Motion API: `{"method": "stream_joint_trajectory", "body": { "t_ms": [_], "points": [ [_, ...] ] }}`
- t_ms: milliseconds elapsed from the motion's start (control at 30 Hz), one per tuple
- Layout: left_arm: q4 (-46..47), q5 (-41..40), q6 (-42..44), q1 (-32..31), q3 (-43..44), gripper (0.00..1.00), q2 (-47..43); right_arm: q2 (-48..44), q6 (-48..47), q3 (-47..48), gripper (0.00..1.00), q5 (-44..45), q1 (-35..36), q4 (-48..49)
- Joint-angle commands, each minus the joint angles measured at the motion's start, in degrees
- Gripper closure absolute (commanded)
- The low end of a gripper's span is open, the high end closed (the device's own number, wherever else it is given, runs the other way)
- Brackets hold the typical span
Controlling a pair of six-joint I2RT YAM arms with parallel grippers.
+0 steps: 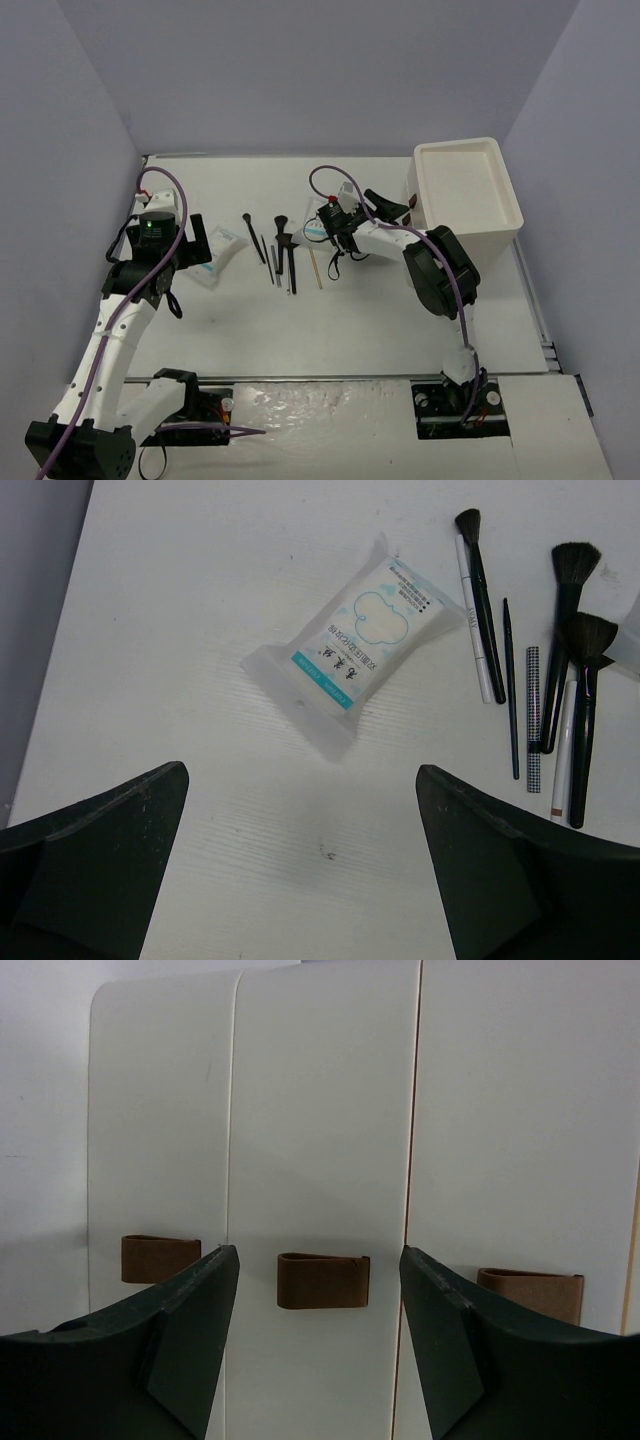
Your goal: Organize the makeup
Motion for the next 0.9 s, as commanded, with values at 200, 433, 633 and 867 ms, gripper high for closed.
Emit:
{"method": "stream_joint_trajectory", "body": {
  "t_ms": [200,433,633,867],
  "points": [
    [3.16,0.56,-0.61,0.63,0.97,0.03,-0.69,-1.53,-0.18,-0.6,0.45,5.89,0.04,1.92],
    [3.25,0.76,-0.57,0.84,0.93,0.03,-0.6,-1.36,0.83,-1.52,0.5,8.02,0.08,1.92],
    [3.25,0.96,-0.56,0.94,0.93,0.03,-0.69,-1.62,1.23,-2.11,0.54,8.97,0.08,1.92],
    [3.25,0.96,-0.56,1.04,0.84,0.03,-1.05,-1.9,1.05,-2.13,0.72,9.14,0.16,1.92]
  ]
}}
